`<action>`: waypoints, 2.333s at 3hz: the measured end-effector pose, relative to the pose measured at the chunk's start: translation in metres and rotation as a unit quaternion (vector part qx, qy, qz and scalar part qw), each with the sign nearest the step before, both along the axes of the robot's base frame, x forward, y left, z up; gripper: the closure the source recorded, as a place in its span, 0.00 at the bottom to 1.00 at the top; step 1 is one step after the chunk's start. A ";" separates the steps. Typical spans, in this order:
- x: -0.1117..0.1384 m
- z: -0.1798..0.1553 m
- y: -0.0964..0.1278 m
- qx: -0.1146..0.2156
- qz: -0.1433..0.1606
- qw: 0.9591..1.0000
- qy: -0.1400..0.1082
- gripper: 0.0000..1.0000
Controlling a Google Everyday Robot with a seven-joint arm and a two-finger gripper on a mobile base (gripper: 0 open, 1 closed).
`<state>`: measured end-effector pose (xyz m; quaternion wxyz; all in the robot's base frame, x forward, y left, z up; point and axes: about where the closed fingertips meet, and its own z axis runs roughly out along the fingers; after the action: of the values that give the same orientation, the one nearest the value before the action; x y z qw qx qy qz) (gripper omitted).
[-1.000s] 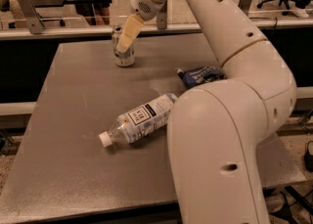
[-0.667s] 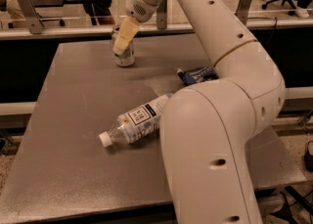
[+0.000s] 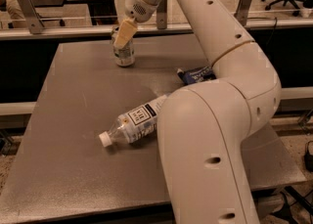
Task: Move 7up can near blue chip bag
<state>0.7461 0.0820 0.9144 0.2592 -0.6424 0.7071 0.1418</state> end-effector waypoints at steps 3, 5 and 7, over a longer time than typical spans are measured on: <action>-0.035 0.033 -0.077 0.004 -0.028 1.000 0.004 1.00; -0.058 0.027 -0.109 0.008 -0.042 0.999 0.022 0.84; -0.079 0.001 -0.126 -0.002 -0.049 0.997 0.051 0.30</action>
Offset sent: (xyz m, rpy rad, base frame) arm -0.0495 -0.0935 0.0482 -0.0122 -0.0006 -0.0503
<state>0.6669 -0.0439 0.9155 0.2277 -0.5994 0.7505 0.1601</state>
